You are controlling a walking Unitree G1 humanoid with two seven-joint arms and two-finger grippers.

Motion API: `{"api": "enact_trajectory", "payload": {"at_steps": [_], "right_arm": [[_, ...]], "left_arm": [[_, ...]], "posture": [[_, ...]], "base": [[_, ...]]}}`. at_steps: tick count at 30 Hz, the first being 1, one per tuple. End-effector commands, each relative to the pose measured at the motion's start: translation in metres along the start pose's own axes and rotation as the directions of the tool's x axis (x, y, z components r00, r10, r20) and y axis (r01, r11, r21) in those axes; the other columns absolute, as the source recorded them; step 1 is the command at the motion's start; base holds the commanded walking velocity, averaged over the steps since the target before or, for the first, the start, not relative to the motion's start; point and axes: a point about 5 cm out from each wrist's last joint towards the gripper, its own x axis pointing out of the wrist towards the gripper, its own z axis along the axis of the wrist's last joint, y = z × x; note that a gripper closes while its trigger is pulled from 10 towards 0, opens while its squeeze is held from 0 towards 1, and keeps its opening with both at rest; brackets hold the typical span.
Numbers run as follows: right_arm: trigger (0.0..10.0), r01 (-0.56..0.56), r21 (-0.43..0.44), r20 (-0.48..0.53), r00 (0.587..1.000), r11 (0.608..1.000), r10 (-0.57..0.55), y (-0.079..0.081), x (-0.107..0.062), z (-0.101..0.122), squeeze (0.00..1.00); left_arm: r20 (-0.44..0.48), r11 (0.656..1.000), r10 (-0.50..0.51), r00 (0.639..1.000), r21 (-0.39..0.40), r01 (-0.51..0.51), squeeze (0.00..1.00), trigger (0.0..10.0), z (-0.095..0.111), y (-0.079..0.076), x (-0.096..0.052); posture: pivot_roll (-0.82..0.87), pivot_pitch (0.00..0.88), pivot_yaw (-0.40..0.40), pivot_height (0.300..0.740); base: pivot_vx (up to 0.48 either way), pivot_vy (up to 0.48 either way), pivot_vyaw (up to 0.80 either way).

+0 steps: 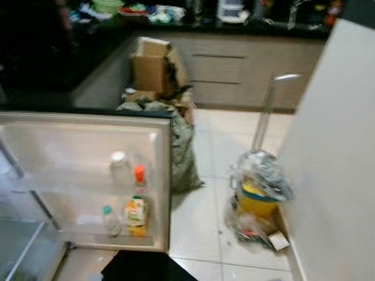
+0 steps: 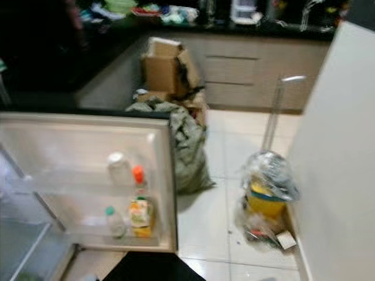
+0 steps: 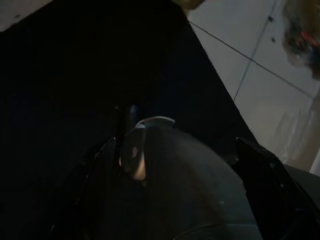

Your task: Restocking fridge

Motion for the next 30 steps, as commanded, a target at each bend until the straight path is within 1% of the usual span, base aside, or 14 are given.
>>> {"api": "enact_trajectory", "payload": {"at_steps": [1, 23, 30], "right_arm": [[10.0, -0.013, 0.0, -0.008, 1.0, 1.0, 0.013, 0.0019, -0.0001, -0.003, 0.0], [10.0, -0.033, -0.038, -0.008, 0.999, 0.999, 0.033, 0.0024, 0.0004, 0.0004, 0.0], [10.0, -0.003, -0.052, -0.023, 1.0, 0.999, 0.002, -0.0001, -0.0006, -0.0023, 0.0]], "left_arm": [[-0.01, 1.0, 0.009, 1.0, 0.007, -0.009, 0.0, 10.0, -0.0025, 0.0014, -0.0009], [-0.022, 0.999, -0.004, 1.0, 0.035, 0.005, 0.0, 10.0, -0.0036, -0.0001, -0.0007], [-0.025, 0.999, -0.008, 1.0, 0.046, 0.009, 0.0, 10.0, -0.0029, 0.0001, -0.0006]], "posture": [[-0.11, 0.0, -0.058, 0.74], [-0.12, 0.0, -0.052, 0.74], [-0.12, 0.0, -0.051, 0.74]], "base": [[0.0, 0.0, 0.78], [0.0, 0.0, 0.78], [0.0, 0.0, 0.77]]}}
